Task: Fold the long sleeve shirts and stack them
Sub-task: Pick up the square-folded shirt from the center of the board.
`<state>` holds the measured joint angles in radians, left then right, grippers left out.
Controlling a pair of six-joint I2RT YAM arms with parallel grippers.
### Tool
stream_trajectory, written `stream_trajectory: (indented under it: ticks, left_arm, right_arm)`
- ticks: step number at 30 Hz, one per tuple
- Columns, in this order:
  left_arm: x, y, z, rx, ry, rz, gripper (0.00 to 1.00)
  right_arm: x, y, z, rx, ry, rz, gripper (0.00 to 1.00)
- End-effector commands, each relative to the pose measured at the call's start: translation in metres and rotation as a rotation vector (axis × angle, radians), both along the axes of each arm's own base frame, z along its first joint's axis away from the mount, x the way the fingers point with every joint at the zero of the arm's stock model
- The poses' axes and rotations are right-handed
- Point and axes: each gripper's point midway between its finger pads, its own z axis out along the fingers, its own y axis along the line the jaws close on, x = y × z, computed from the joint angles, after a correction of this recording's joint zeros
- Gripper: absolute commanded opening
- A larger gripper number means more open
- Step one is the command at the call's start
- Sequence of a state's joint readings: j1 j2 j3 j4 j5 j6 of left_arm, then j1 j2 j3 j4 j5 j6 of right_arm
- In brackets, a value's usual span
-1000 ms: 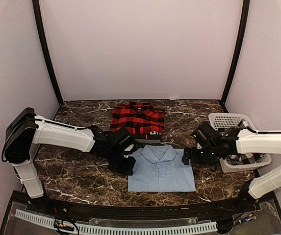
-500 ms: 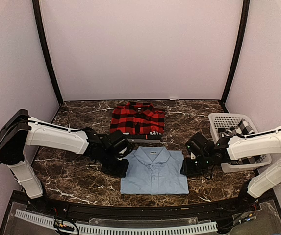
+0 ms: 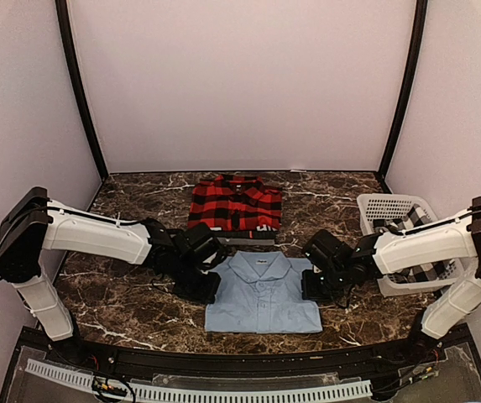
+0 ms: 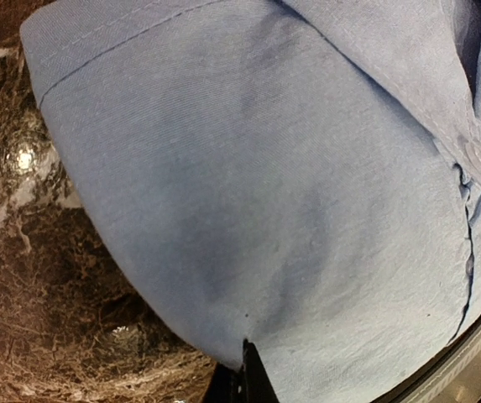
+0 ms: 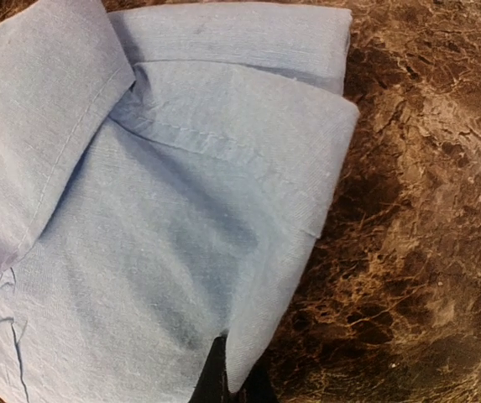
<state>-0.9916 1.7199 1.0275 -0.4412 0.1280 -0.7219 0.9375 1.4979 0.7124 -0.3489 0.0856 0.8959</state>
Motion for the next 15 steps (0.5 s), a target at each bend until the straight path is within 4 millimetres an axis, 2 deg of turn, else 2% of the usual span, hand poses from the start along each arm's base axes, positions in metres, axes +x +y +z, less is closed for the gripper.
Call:
stream_trajectory:
  ticks: [1, 8, 15]
  left_arm:
    - [0.007, -0.008, 0.029, -0.076, -0.075, -0.011, 0.00]
    - [0.012, -0.011, 0.060, -0.135, -0.134, -0.012, 0.00]
    - [0.014, 0.001, 0.083, -0.123, -0.178, 0.014, 0.00]
  right_arm:
    - [-0.003, 0.004, 0.006, -0.031, -0.001, 0.014, 0.00]
    - [0.006, 0.026, 0.049, 0.025, -0.098, 0.045, 0.00]
    - [0.010, 0.037, 0.092, 0.098, -0.171, 0.057, 0.00]
